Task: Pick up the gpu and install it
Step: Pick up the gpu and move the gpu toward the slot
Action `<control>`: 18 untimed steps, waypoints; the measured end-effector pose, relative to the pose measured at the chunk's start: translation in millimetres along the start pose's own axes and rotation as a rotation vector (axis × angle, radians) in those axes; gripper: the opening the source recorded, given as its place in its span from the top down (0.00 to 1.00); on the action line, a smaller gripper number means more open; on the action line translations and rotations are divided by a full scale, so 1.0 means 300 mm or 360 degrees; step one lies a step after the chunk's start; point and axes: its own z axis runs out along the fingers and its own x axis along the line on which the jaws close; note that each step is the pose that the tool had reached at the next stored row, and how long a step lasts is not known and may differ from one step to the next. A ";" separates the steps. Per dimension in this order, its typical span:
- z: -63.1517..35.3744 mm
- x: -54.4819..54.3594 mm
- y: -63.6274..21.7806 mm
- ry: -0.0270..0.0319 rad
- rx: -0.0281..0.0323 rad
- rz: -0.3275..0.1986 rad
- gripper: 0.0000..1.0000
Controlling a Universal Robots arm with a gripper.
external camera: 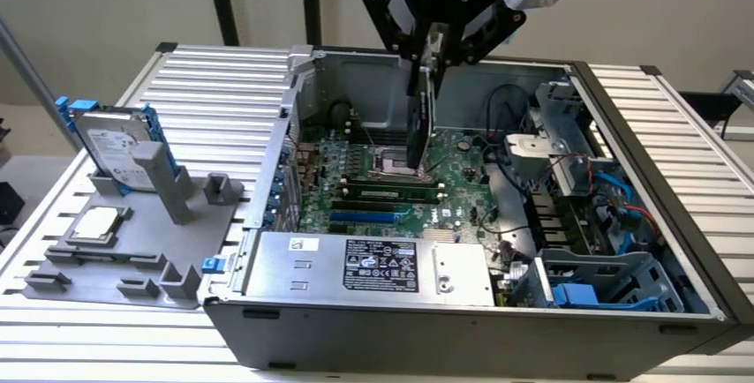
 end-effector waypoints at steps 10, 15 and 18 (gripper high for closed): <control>0.041 -0.043 0.030 -0.00171 0.00199 -0.0039 0.73; 0.052 -0.056 0.030 -0.00331 0.00221 -0.0077 0.73; 0.057 -0.069 0.031 -0.00356 0.00231 -0.0095 0.73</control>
